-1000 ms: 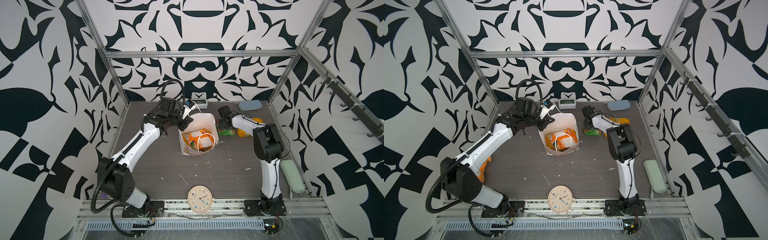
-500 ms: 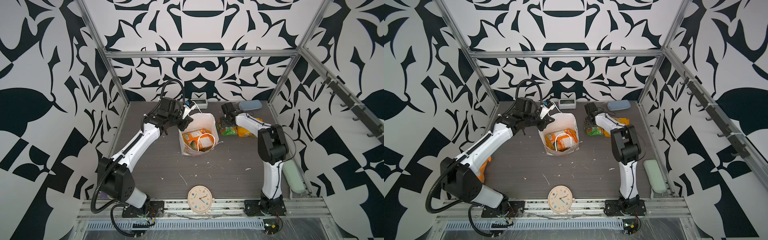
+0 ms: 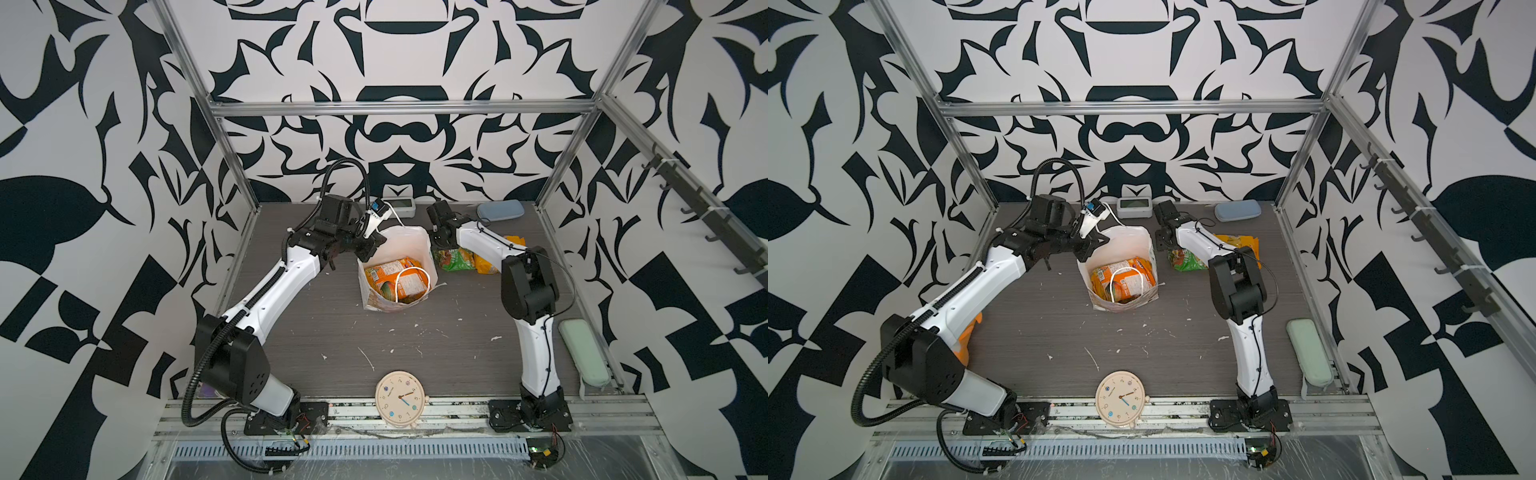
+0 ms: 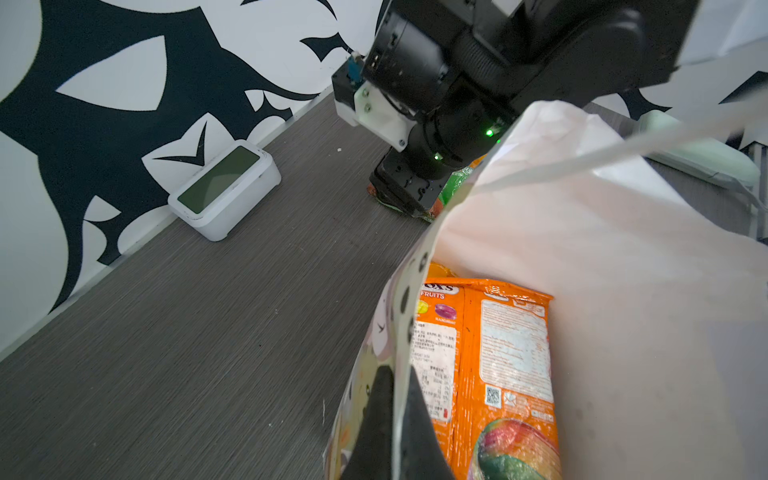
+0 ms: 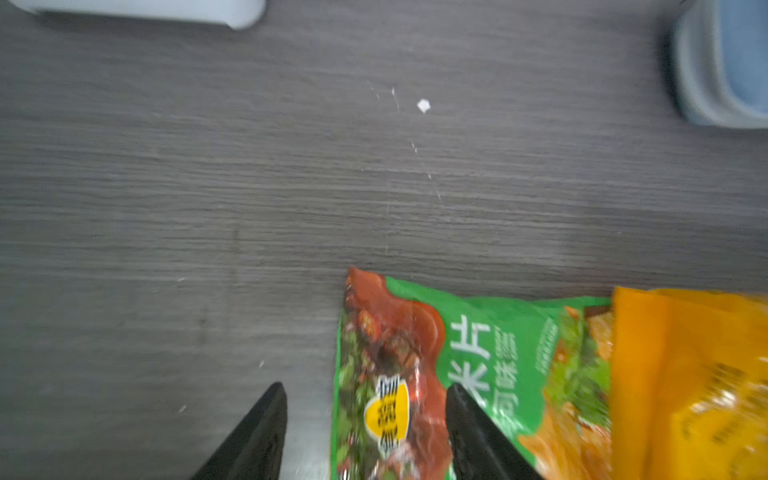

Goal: Take the snacks out of the paper bag
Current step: 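Lower the green pack onto the table and open the right gripper, then raise the right gripper and move it over the bag opening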

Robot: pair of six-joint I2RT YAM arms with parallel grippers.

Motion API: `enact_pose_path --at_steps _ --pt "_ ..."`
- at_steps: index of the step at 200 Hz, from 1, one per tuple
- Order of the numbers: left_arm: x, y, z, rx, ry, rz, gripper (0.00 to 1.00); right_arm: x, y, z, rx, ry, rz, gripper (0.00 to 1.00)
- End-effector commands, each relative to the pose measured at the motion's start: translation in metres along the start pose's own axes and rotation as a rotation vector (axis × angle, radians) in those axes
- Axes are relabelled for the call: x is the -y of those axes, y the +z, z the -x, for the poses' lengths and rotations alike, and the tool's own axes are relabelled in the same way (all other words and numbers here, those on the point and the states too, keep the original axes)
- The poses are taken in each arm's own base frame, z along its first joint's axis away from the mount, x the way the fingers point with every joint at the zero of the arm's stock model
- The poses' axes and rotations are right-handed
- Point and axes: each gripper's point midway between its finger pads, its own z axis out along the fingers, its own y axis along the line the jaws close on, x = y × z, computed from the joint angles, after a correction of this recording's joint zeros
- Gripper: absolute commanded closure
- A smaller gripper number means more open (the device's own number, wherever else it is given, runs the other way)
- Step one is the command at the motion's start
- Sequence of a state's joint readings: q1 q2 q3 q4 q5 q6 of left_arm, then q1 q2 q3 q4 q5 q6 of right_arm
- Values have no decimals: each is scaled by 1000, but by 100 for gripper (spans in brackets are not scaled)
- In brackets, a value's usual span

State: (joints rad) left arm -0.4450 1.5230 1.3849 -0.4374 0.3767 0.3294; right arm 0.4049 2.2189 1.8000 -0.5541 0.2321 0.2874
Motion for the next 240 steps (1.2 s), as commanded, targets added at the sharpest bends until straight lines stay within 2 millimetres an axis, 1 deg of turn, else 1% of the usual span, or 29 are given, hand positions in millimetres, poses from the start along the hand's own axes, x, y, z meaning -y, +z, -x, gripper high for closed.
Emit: enact_pose_path --at_steps 1,29,60,92,108,135,149,158,178,192,197,211,214,225,228,230,240 --pt "6 -12 20 74 24 -14 100 20 -3 10 10 26 -115 39" --pt "6 -11 19 70 20 -23 100 28 7 4 5 21 -172 43" --pt "7 -12 20 72 23 -24 100 35 10 -2 2 21 -211 45" --pt "6 -12 22 75 27 -25 100 43 5 0 19 62 -220 47" --pt "6 -11 21 73 26 -25 100 49 2 3 27 69 -241 47" --pt "7 -13 22 73 26 -27 100 59 -1 2 19 89 -243 48" --pt "8 -13 22 75 27 -27 100 56 -9 5 29 94 -214 47" --pt "7 -14 22 76 29 -25 100 50 -17 9 47 103 -164 46" --pt "8 -14 24 78 32 -27 100 35 -55 29 96 126 -40 42" --pt "8 -14 24 78 29 -30 100 28 -92 46 142 135 30 41" --pt "8 -14 24 79 30 -32 100 26 -109 54 173 138 54 41" --pt "9 -15 25 79 28 -33 100 19 -152 67 251 122 104 41" --pt "9 -15 24 79 29 -33 100 12 -163 69 265 113 147 42" --pt "9 -16 24 80 30 -31 100 1 -194 73 316 95 242 44" --pt "9 -16 24 79 30 -31 100 -4 -200 73 321 87 276 45" --pt "9 -16 23 79 30 -31 100 -7 -208 74 336 82 303 46" --pt "10 -17 23 80 32 -32 100 -20 -232 70 365 57 411 52"
